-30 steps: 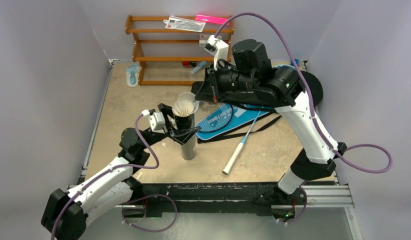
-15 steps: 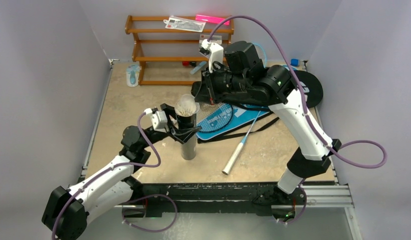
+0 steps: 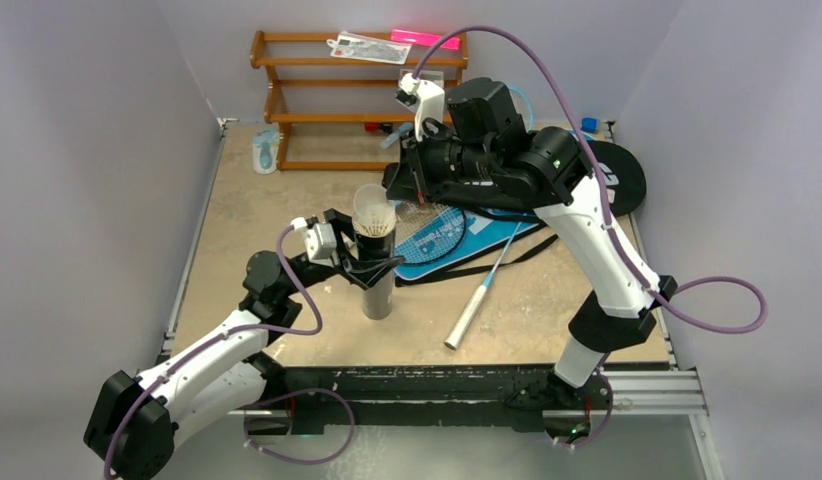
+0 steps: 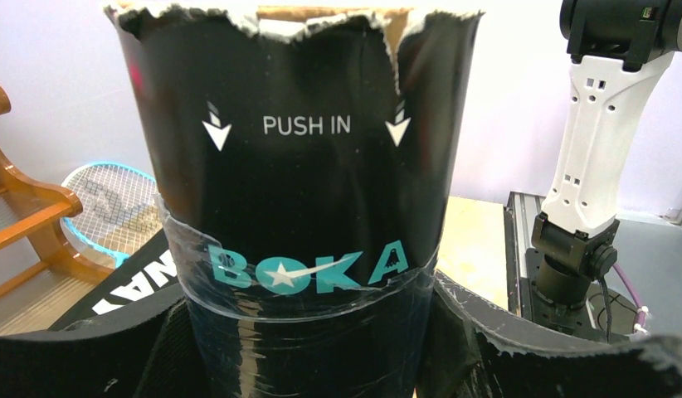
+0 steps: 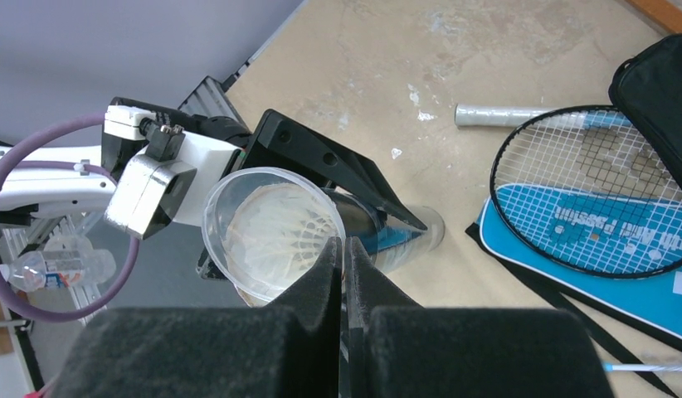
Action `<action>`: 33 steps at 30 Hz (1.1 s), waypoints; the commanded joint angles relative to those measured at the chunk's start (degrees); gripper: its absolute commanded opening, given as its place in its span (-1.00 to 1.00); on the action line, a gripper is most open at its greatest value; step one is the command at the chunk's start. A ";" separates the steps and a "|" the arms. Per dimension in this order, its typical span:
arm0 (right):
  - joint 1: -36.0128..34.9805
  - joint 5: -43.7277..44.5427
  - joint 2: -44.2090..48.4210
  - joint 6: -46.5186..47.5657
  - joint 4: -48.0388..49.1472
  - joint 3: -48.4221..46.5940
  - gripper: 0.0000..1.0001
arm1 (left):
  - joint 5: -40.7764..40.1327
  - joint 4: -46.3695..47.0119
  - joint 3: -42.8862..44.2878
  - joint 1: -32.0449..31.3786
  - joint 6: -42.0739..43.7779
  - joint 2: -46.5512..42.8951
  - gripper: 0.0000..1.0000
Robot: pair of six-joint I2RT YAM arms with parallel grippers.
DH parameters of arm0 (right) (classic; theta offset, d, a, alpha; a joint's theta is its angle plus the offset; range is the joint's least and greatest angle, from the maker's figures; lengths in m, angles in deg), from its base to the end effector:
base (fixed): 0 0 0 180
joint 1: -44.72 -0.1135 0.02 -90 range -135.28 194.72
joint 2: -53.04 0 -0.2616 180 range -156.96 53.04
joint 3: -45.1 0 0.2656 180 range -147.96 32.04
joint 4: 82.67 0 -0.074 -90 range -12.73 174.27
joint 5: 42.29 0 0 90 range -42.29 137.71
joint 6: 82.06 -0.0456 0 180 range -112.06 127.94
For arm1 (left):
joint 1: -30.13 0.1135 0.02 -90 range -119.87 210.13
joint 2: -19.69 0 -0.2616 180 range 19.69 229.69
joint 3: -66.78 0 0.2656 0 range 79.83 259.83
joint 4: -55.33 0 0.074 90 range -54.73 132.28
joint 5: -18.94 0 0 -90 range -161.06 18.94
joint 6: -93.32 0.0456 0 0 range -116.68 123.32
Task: Pack up the badminton gear
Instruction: Close the lid on the shuttle tube.
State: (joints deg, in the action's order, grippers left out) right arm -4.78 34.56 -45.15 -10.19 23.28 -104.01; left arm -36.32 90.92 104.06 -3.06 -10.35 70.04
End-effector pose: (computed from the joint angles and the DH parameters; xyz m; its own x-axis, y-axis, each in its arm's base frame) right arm 0.2088 0.2604 0.5321 -0.5151 -0.1366 -0.8462 -0.7534 0.5428 0.3711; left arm 0.1655 -0.1393 0.2976 0.1010 -0.2981 -0.9492 0.9409 0.3387 -0.0062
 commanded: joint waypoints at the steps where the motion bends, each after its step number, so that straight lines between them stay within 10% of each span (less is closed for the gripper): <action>1: -0.31 -1.84 0.28 1.67 -0.63 -0.51 -1.00 | 0.96 0.77 2.03 -0.28 1.52 0.05 0.31; 21: -0.41 -3.19 0.11 4.40 -4.01 -1.06 -0.96 | 0.76 0.38 2.22 -0.27 2.07 0.58 0.31; 33: -0.37 -3.46 0.45 3.88 -1.77 -0.79 -0.04 | 0.85 0.31 2.23 -0.26 1.90 0.21 0.32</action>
State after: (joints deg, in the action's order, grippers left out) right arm -4.84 32.51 -45.21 -6.52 20.33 -103.98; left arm -36.21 90.74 104.39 -3.28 -9.94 70.46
